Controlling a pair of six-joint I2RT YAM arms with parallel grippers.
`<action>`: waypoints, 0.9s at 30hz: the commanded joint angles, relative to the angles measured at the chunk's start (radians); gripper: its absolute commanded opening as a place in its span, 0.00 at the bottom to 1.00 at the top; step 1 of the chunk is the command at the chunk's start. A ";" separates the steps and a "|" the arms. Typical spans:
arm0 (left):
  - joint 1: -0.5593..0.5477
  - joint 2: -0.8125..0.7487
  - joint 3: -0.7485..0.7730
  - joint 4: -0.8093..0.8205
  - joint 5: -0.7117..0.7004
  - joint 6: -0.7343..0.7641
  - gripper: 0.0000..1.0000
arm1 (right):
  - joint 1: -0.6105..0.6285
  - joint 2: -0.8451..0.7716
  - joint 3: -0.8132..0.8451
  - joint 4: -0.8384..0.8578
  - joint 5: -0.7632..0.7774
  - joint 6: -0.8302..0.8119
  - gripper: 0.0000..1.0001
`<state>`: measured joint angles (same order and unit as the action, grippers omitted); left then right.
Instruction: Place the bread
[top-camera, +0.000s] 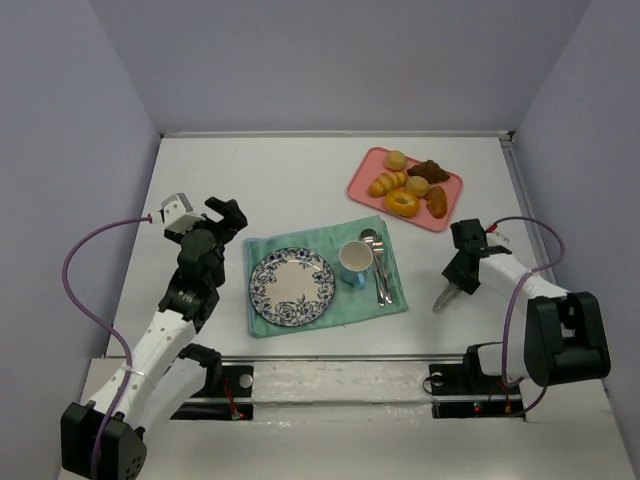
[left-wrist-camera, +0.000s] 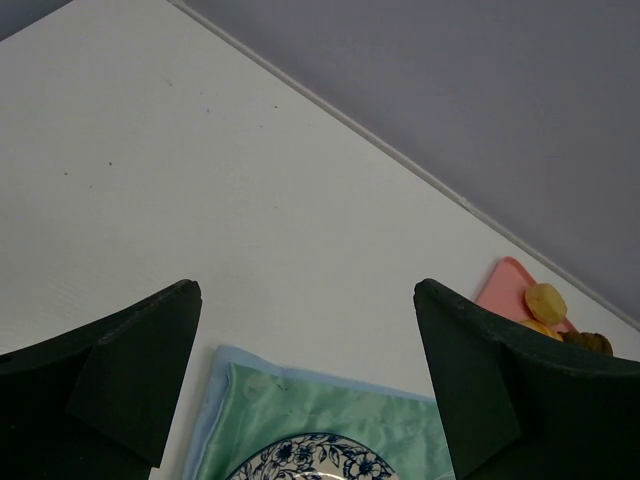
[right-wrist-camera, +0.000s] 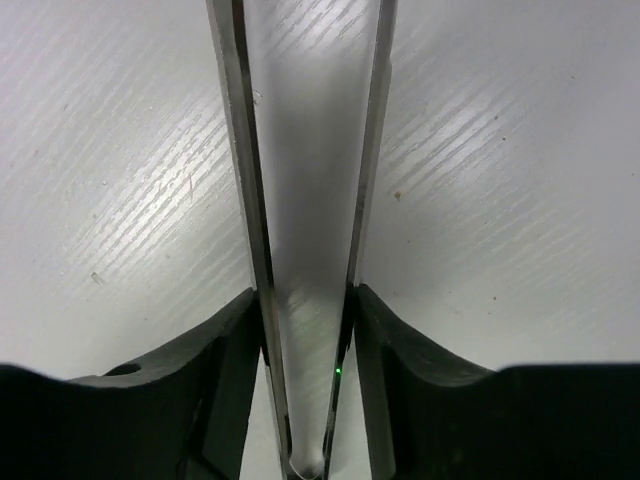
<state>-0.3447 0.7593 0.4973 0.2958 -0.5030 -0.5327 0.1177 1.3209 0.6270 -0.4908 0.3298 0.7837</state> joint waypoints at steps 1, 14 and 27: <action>0.007 0.003 -0.006 0.063 -0.045 -0.001 0.99 | -0.006 -0.052 -0.010 0.037 -0.066 -0.021 0.36; 0.009 0.011 -0.005 0.066 -0.042 -0.001 0.99 | -0.006 -0.422 0.186 -0.092 -0.128 -0.346 0.26; 0.010 0.009 -0.006 0.066 -0.037 -0.004 0.99 | -0.006 -0.269 0.365 -0.077 -0.370 -0.491 0.34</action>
<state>-0.3382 0.7712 0.4973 0.3000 -0.5053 -0.5327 0.1123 1.0016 0.9020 -0.5999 -0.0048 0.3367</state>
